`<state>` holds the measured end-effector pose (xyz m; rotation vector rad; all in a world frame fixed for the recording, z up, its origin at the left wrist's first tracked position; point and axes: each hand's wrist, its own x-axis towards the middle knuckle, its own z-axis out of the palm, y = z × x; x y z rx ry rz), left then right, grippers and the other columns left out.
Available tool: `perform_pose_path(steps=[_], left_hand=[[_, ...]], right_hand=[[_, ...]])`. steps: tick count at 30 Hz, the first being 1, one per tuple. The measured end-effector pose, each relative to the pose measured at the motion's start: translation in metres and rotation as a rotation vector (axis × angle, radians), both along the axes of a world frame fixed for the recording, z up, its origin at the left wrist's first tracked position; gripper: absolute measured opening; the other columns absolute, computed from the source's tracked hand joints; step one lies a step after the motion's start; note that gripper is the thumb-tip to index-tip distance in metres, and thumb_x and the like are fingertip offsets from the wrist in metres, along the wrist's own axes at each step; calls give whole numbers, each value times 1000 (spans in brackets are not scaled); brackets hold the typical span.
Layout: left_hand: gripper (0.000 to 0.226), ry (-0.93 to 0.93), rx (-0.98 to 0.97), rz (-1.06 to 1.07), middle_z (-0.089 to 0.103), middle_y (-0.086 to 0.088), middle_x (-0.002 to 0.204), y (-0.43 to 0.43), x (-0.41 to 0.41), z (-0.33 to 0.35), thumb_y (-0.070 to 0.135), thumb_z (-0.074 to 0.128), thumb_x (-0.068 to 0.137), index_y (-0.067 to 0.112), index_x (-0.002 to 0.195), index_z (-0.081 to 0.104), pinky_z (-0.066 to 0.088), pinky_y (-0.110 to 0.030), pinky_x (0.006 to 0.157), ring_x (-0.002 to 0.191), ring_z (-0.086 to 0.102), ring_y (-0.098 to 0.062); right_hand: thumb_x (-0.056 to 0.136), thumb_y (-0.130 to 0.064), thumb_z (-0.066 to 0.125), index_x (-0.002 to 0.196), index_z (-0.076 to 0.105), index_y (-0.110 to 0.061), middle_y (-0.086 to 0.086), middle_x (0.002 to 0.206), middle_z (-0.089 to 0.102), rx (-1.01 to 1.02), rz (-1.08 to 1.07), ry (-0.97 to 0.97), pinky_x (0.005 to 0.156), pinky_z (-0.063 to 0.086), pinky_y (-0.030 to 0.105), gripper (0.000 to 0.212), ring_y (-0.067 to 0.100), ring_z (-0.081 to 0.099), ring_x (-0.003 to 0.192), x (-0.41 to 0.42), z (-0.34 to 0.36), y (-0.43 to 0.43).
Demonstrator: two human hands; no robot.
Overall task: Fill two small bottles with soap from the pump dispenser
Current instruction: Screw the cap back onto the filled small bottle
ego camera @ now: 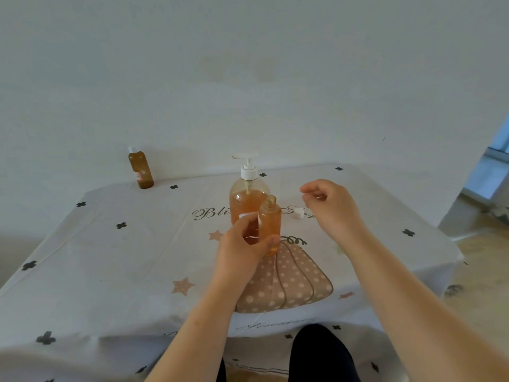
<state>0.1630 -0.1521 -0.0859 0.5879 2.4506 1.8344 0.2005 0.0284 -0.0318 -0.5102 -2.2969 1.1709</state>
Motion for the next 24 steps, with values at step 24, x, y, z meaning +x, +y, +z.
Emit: perform_pose_path(steps=[24], left_hand=[[49, 0, -52, 9, 71, 19, 101, 0, 1, -2, 38, 83, 77, 38, 121, 62, 52, -20, 86, 93, 65, 4]], right_hand=[[102, -12, 51, 130, 66, -21, 5, 135, 59, 461, 50, -432, 97, 44, 33, 33, 23, 57, 121, -42, -29, 12]])
